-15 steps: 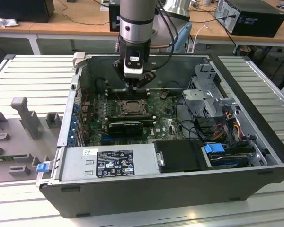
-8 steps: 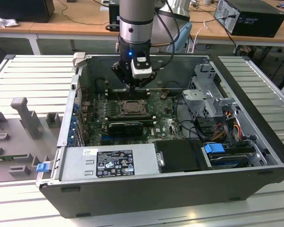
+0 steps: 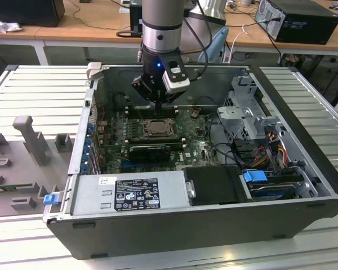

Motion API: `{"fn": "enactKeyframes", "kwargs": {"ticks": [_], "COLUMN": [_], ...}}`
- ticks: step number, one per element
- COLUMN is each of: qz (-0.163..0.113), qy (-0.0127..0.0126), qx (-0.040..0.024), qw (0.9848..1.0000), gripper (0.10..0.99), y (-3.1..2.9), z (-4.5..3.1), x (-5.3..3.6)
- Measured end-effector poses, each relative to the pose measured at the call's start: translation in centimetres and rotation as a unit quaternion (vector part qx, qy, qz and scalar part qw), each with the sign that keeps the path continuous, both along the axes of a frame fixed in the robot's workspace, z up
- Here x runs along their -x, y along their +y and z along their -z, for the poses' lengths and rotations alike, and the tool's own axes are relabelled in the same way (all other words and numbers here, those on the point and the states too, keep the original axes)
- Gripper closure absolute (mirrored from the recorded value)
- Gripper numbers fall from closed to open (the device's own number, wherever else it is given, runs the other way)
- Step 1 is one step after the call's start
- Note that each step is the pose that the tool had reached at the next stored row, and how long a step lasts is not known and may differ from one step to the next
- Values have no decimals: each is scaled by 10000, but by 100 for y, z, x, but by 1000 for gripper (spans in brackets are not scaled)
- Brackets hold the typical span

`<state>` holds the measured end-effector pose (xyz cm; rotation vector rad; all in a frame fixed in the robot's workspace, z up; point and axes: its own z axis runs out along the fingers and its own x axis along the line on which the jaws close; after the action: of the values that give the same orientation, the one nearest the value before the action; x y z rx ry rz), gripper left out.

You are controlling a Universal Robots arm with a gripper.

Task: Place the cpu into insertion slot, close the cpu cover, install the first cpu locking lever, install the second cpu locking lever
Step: 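Install the first cpu locking lever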

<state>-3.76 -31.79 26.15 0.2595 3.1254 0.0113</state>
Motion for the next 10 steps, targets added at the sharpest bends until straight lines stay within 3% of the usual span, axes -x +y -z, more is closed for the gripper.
{"fn": "enactKeyframes", "kwargs": {"ticks": [2, 6, 10], "qz": [-213, -694, -812], "qy": [0, 0, -1], "qx": [0, 0, -5], "qw": [9998, 9976, 9967], "gripper": [980, 980, 980], "y": [0, 0, 0], "z": [5, 16, 23], "x": [0, 0, 28]}}
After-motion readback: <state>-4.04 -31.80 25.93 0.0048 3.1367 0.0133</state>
